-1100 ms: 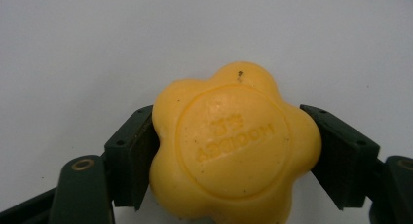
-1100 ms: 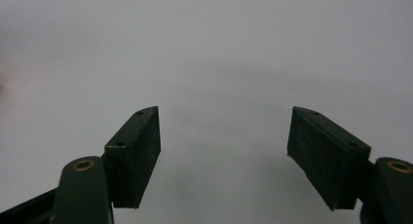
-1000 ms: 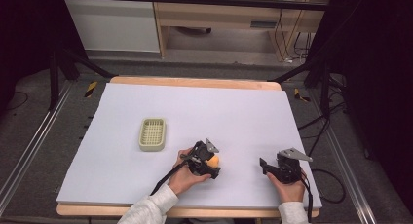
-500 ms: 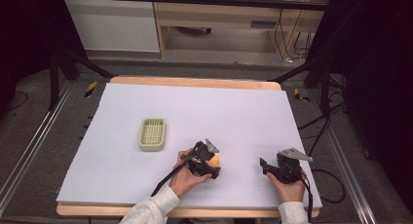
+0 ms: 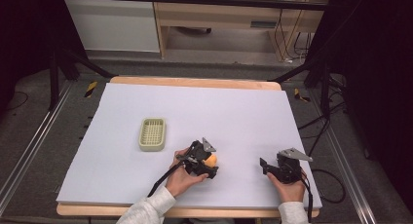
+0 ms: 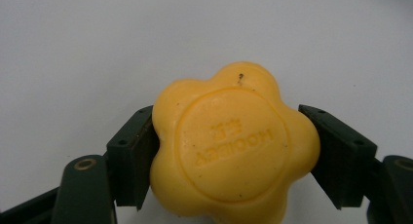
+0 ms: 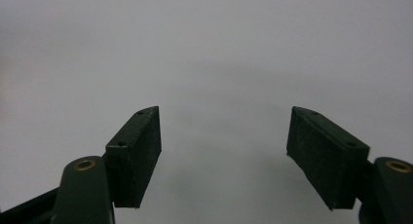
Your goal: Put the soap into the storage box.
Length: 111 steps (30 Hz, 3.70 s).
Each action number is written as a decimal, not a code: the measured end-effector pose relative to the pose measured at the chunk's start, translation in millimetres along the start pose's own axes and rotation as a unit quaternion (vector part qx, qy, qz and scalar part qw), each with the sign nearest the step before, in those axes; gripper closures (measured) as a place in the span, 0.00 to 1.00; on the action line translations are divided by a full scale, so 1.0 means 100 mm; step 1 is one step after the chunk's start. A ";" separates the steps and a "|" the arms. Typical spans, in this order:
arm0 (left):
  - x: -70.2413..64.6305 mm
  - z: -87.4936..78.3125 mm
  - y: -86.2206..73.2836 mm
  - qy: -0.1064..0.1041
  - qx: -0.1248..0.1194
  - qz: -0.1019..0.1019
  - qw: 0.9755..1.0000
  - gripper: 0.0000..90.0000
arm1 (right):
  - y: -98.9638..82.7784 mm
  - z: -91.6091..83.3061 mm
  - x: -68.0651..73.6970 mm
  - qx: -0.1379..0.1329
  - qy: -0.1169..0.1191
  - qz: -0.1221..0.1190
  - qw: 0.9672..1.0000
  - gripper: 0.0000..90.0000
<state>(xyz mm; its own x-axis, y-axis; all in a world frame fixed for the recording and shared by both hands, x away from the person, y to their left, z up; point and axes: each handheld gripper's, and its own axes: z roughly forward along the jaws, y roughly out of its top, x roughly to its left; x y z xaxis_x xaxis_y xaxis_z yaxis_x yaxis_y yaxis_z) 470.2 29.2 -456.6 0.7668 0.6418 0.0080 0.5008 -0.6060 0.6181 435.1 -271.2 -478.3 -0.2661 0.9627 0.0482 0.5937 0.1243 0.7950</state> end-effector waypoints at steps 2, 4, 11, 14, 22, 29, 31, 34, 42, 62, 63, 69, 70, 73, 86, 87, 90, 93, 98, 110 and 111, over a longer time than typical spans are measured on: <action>0.03 -0.05 -0.01 0.001 -0.001 0.000 1.000 0.29 | 0.00 0.00 0.00 0.001 0.000 0.000 1.000 0.32; 0.06 -0.11 -0.02 0.005 -0.001 -0.001 1.000 0.29 | 0.00 0.00 0.00 0.000 0.000 0.000 1.000 0.32; 0.21 -0.31 -0.10 0.015 -0.007 -0.012 1.000 0.29 | 0.00 0.00 0.00 0.002 0.000 0.001 1.000 0.32; 0.28 -0.40 -0.14 0.016 -0.007 -0.014 1.000 0.29 | 0.00 0.00 0.00 0.002 0.000 0.001 1.000 0.32; 0.45 -0.57 -0.21 0.027 -0.012 -0.034 0.999 0.29 | -0.01 0.01 0.01 0.005 -0.002 0.000 1.000 0.32; 0.60 -0.67 -0.25 0.035 -0.015 -0.046 0.998 0.29 | -0.02 0.02 0.02 0.006 -0.001 -0.006 1.000 0.32; 0.64 -0.71 -0.25 0.038 -0.020 -0.052 0.998 0.29 | -0.02 0.02 0.03 0.007 -0.001 -0.006 1.000 0.32; 0.71 -0.76 -0.25 0.046 -0.025 -0.057 0.997 0.29 | -0.02 0.03 0.03 0.009 0.000 -0.007 1.000 0.32; 0.87 -0.87 -0.26 0.058 -0.036 -0.074 0.995 0.29 | -0.03 0.03 0.03 0.010 0.000 -0.010 1.000 0.32; 1.24 -0.95 -0.30 0.087 -0.039 -0.107 0.990 0.29 | -0.03 0.04 0.04 0.010 -0.002 -0.014 1.000 0.32; 1.25 -0.95 -0.30 0.088 -0.041 -0.109 0.989 0.29 | -0.03 0.04 0.04 0.010 -0.002 -0.014 1.000 0.32; 1.35 -1.00 -0.31 0.096 -0.046 -0.119 0.987 0.29 | -0.03 0.04 0.04 0.009 -0.002 -0.012 1.000 0.32; 1.37 -1.00 -0.32 0.098 -0.046 -0.120 0.987 0.29 | -0.03 0.04 0.04 0.010 -0.001 -0.011 1.000 0.32; 1.41 -1.00 -0.33 0.103 -0.048 -0.127 0.985 0.29 | -0.03 0.04 0.03 0.009 0.000 -0.010 1.000 0.32; 1.54 -0.88 -0.33 0.115 -0.037 -0.140 0.983 0.29 | -0.03 0.04 0.04 0.010 0.001 -0.011 1.000 0.32; 1.55 -0.87 -0.33 0.115 -0.036 -0.142 0.982 0.29 | -0.02 0.04 0.04 0.010 0.001 -0.010 1.000 0.32; 1.58 -0.85 -0.35 0.117 -0.033 -0.146 0.982 0.29 | -0.03 0.04 0.04 0.010 0.001 -0.011 1.000 0.32; 1.62 -0.83 -0.38 0.117 -0.028 -0.150 0.981 0.29 | -0.03 0.04 0.04 0.011 0.002 -0.010 1.000 0.32; 1.65 -0.78 -0.41 0.119 -0.022 -0.157 0.980 0.29 | -0.03 0.04 0.04 0.012 0.001 -0.009 1.000 0.32; 1.67 -0.68 -0.43 0.121 -0.013 -0.160 0.980 0.29 | -0.03 0.05 0.05 0.012 0.004 -0.007 1.000 0.33; 1.68 -0.67 -0.44 0.122 -0.009 -0.157 0.980 0.29 | -0.03 0.05 0.05 0.012 0.004 -0.007 1.000 0.32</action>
<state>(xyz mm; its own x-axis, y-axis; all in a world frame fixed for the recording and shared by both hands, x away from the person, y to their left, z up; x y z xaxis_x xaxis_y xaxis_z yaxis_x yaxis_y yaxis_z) 550.4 195.5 -429.6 0.4556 0.8902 0.0012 0.6885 -0.3532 0.6334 435.8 -265.5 -482.9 -0.2814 0.9587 0.0418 0.6070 0.1441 0.7815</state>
